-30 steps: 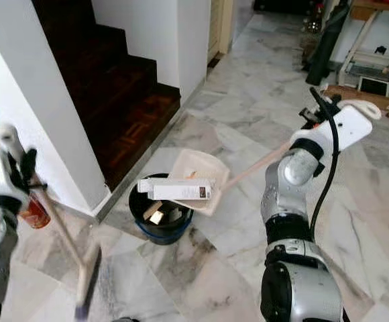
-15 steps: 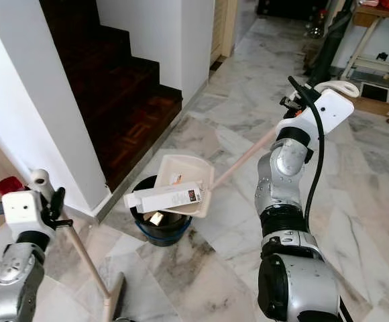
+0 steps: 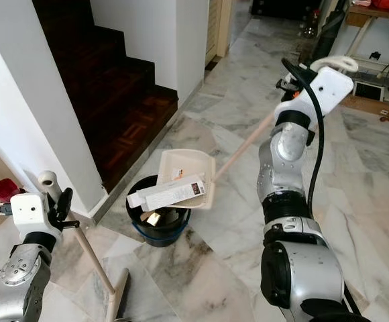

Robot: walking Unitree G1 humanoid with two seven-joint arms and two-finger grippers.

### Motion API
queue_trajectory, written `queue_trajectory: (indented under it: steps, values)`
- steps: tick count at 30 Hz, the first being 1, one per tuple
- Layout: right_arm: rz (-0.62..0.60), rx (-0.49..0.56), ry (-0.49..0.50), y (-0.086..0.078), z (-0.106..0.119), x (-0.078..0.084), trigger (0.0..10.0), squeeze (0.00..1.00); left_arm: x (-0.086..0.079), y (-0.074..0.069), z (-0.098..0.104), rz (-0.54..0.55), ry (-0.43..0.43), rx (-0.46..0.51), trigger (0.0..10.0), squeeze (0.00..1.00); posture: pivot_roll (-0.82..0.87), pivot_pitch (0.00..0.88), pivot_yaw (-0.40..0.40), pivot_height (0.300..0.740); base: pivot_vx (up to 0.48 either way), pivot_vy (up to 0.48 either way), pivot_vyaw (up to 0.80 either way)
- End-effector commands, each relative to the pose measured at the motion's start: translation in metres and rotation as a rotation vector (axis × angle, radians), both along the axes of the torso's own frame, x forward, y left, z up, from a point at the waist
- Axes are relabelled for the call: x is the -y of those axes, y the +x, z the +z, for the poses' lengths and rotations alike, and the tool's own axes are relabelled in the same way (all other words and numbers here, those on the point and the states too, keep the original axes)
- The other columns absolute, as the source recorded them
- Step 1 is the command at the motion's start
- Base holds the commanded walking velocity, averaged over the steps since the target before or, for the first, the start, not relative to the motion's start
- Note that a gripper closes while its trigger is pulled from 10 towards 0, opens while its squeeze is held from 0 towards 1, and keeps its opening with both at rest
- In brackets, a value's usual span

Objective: Sweep floor

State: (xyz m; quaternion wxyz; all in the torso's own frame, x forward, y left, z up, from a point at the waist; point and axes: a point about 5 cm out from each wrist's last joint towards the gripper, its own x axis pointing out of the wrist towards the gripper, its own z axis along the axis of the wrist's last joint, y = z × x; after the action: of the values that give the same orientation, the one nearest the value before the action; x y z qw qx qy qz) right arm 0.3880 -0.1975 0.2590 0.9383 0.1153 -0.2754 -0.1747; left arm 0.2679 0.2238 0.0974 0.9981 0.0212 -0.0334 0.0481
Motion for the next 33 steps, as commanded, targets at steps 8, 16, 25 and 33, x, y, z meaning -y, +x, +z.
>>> queue_trajectory:
  steps: [8,16,25,33]
  values:
    - [0.028,0.059,-0.011,0.002,0.020,-0.004,10.0,0.00,0.000,0.003,0.007,0.023,0.022,0.037,10.0,0.00,0.14,0.054,-0.049,0.740,0.148,0.000,0.00]
    - [0.045,0.064,-0.039,0.003,0.023,-0.008,10.0,0.00,0.000,0.000,0.005,0.037,0.024,0.034,10.0,0.00,0.14,0.053,-0.056,0.740,0.386,0.000,0.33]
    - [0.068,0.064,-0.022,0.003,0.022,-0.011,10.0,0.00,-0.001,0.000,0.005,0.045,0.023,0.038,10.0,0.00,0.14,0.044,-0.059,0.740,0.405,0.000,0.18]
    - [0.078,0.075,-0.014,0.003,0.023,-0.013,10.0,0.00,-0.003,0.000,0.006,0.049,0.027,0.047,10.0,0.00,0.15,0.035,-0.060,0.740,0.405,0.000,0.00]
